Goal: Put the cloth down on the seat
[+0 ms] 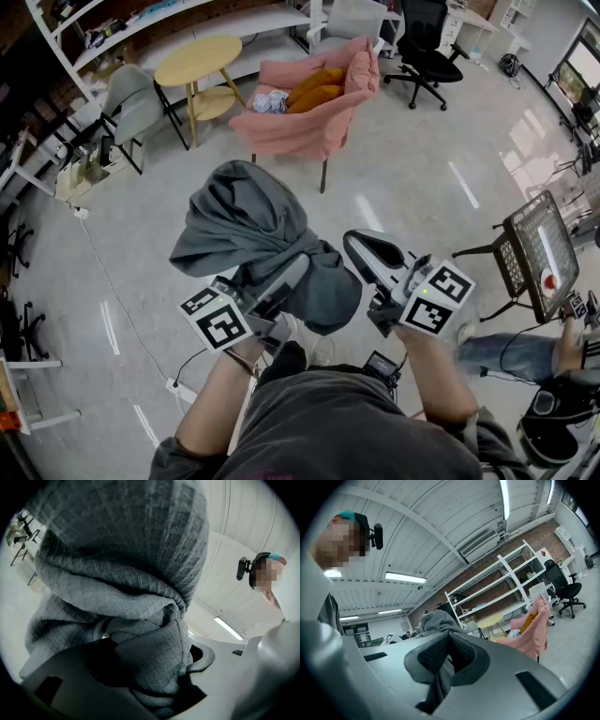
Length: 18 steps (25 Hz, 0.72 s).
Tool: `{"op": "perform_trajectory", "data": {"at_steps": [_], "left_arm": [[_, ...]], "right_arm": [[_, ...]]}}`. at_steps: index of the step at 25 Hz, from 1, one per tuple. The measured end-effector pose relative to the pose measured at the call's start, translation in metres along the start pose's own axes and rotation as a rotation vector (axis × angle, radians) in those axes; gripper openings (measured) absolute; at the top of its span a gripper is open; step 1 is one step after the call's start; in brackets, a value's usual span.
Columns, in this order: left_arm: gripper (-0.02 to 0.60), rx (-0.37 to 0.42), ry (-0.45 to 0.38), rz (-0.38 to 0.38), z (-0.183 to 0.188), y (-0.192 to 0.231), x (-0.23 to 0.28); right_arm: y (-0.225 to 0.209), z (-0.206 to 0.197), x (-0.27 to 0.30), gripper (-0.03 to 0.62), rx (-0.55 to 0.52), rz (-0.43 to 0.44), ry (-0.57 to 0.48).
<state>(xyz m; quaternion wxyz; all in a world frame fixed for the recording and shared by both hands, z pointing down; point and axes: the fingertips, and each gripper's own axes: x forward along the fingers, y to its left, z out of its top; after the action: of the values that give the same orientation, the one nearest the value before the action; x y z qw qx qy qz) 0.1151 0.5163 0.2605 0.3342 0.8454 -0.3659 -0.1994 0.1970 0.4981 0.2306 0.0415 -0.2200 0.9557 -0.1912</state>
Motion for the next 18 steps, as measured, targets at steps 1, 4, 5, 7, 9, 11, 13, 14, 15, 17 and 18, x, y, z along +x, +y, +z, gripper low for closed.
{"op": "perform_trajectory", "data": {"at_steps": [1,4,5,7,9,11,13,14,15,17,18], "left_arm": [[0.305,0.0,0.001,0.0,0.0,0.0,0.0],[0.305,0.001,0.004,0.002,-0.001,0.002,0.0],[0.305,0.001,0.004,0.003,-0.001,0.002,0.0],[0.305,0.002,0.007,0.005,-0.001,0.004,0.0],[0.305,0.001,0.012,0.01,-0.004,0.008,0.0],[0.305,-0.003,0.018,0.017,-0.009,0.012,-0.001],[0.305,-0.007,0.023,0.024,-0.012,0.015,-0.002],[0.305,-0.008,0.024,0.026,-0.013,0.016,-0.002],[0.305,-0.008,0.025,0.028,-0.014,0.016,-0.001],[0.305,-0.001,0.028,0.025,-0.015,0.019,0.0],[0.305,0.004,0.03,0.022,-0.013,0.024,0.0]], "right_arm": [[0.0,-0.001,0.0,0.015,-0.001,0.0,0.002],[0.001,-0.003,0.002,0.014,-0.002,0.0,0.006],[0.001,-0.004,0.003,0.014,-0.001,0.001,0.008],[0.0,-0.005,0.004,0.014,0.001,0.001,0.01],[-0.002,-0.009,0.004,0.014,0.01,0.003,0.014],[-0.004,-0.015,0.004,0.015,0.022,0.008,0.021],[-0.006,-0.018,0.003,0.015,0.027,0.002,0.023],[-0.007,-0.018,0.001,0.015,0.028,-0.004,0.022],[-0.008,-0.018,-0.001,0.015,0.03,-0.01,0.018],[-0.012,-0.018,-0.002,0.015,0.03,-0.017,0.007],[-0.015,-0.019,0.002,0.015,0.028,-0.021,0.001]]}}
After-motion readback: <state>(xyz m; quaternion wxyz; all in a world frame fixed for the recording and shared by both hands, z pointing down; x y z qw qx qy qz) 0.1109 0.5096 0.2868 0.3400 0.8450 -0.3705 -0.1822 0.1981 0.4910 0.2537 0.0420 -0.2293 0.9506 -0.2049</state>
